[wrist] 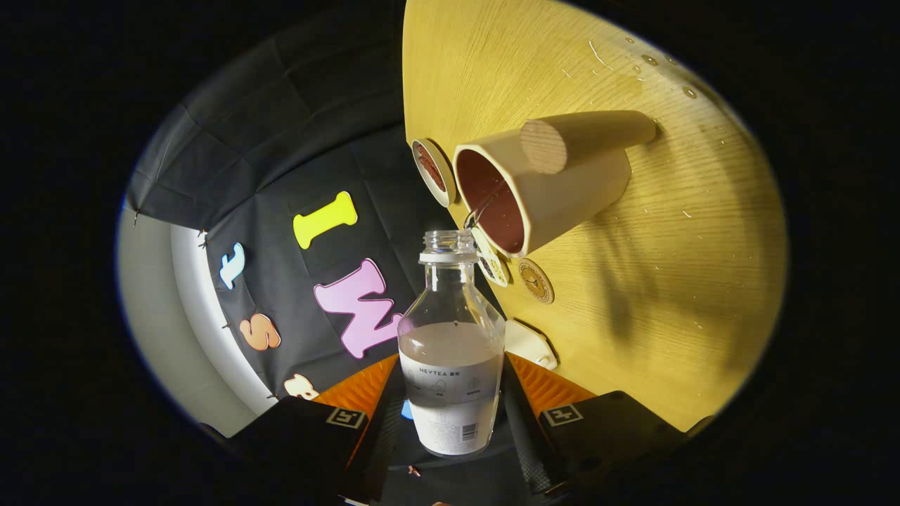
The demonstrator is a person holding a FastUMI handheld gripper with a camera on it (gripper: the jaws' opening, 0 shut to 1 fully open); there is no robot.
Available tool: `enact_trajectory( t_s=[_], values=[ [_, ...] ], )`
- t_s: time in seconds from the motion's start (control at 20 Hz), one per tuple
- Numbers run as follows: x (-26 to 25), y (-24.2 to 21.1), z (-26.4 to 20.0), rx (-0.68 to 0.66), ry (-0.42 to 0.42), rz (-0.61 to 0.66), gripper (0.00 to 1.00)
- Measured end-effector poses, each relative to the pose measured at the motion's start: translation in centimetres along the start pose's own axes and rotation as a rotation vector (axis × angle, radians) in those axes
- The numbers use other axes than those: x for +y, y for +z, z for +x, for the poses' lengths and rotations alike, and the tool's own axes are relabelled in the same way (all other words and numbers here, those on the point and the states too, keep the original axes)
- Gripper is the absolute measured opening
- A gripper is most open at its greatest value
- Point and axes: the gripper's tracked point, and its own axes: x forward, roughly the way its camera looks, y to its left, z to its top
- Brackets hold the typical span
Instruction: Take the bottle from table, then pour the juice into the cup, finally place the bottle on the coaster
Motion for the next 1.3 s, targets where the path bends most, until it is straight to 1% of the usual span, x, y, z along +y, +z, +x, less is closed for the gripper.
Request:
enact_trajectory(
  t_s=[0.2, 0.45, 0.65, 0.9, 1.15, 1.3],
  values=[
    [1.3, 0.3, 0.2, -0.009, 0.011, 0.040, 0.75],
    [1.0, 0.4, 0.0, -0.019, -0.009, 0.108, 0.75],
    [1.3, 0.1, 0.0, -0.019, -0.013, 0.129, 0.75],
    [2.8, 0.0, 0.3, -0.022, 0.022, 0.200, 0.75],
    [3.1, 0.0, 1.0, -0.043, 0.019, 0.299, 0.76],
    [3.7, -0.3, 1.0, -0.042, 0.023, 0.316, 0.76]
  ],
)
